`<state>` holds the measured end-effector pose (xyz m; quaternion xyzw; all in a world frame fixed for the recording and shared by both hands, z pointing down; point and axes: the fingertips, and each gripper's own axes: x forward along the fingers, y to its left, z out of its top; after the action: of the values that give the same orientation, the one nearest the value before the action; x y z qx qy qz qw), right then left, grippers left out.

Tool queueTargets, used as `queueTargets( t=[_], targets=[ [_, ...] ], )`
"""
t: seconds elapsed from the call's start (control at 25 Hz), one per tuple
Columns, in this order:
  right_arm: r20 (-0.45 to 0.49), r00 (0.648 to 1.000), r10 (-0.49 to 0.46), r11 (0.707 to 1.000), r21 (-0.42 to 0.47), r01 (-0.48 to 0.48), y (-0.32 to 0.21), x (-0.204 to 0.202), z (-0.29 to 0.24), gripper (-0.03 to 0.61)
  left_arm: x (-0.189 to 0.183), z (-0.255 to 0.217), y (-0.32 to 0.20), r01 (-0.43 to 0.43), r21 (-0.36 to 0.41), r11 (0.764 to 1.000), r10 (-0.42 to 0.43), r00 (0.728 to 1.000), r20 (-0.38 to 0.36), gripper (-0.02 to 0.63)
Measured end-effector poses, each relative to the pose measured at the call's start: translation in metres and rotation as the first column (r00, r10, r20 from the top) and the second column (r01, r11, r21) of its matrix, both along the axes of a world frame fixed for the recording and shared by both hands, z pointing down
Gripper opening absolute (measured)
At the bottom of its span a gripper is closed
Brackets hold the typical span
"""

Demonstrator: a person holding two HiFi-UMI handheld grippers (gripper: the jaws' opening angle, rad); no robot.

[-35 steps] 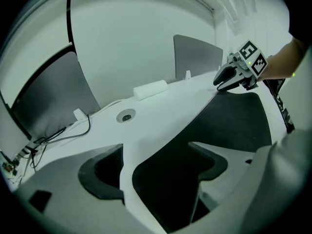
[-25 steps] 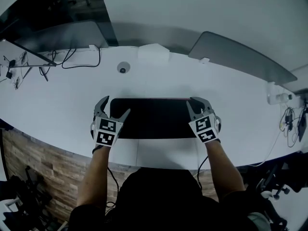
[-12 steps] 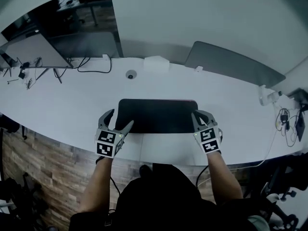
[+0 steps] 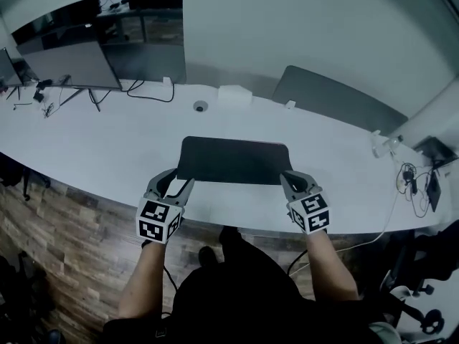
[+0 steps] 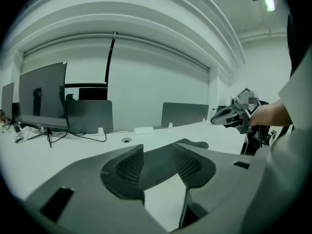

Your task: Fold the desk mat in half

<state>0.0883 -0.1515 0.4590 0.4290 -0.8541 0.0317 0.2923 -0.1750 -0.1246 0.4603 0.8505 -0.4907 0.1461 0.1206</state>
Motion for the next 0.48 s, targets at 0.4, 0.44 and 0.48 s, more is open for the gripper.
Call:
queueTargets(
  t=[0.4, 0.44, 0.48],
  targets=[
    [0.096, 0.993, -0.074, 0.997, 0.02, 0.072, 0.045, -0.02, -0.045, 0.002, 0.002, -0.043, 0.041, 0.011, 0.077, 0.997, -0.005, 0.998, -0.07, 0.156],
    [0.116, 0.989, -0.091, 0.996, 0.025, 0.089, 0.048, -0.022, -0.049, 0.002, 0.004, -0.047, 0.043, 0.012, 0.081, 0.997, -0.007, 0.997, -0.073, 0.156],
    [0.133, 0.985, -0.106, 0.994, 0.033, 0.102, 0.05, -0.023, -0.054, 0.002, 0.006, -0.05, 0.045, 0.014, 0.083, 0.996, -0.008, 0.997, -0.075, 0.155]
  ],
)
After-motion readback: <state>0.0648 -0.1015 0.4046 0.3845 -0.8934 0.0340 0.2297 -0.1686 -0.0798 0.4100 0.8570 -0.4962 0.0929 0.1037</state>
